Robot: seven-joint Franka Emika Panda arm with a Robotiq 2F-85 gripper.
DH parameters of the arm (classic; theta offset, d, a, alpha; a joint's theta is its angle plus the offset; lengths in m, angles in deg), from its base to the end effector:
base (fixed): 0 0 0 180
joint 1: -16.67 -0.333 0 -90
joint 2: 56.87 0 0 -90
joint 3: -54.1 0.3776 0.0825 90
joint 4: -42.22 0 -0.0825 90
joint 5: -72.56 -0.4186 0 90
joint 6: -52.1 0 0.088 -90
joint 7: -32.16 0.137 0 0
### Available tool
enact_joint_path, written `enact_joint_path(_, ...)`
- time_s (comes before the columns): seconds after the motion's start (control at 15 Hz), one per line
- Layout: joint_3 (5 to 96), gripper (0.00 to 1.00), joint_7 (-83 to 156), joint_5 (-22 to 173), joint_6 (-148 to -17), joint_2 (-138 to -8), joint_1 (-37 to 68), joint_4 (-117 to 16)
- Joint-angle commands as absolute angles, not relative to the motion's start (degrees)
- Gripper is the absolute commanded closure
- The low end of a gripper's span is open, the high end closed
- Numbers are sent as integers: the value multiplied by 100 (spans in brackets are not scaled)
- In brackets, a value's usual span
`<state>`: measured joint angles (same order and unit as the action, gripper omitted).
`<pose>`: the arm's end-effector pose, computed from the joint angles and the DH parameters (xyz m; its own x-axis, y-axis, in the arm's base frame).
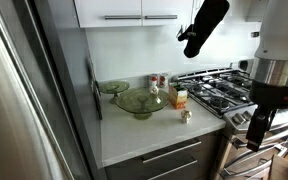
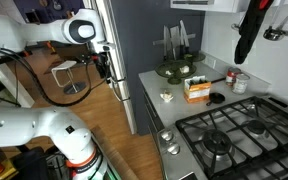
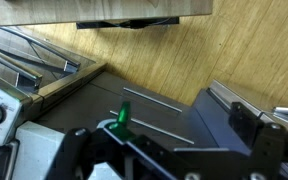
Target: Lift the lid off the small tea pot and put it on the kitchen counter, pick up the small tea pot and put it on the tray, pick up the lid and put it back on the small teapot
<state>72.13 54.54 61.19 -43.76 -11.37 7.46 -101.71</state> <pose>0.2542 0.1766 0.5205 0.9979 -0.0415 -0.0505 -0.0389 -0.9980 0.0500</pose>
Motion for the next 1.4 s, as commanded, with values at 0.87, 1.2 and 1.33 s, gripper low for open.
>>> enact_joint_path(0.87,6770,0,7599,7148,-7366,-4278,2275,-9268)
enact_joint_path(1.2,6454,0,7934,7753,-7458,-4978,2174,-8847)
enact_joint_path(1.33,6302,0,7871,7827,-7598,-5185,2115,-8740)
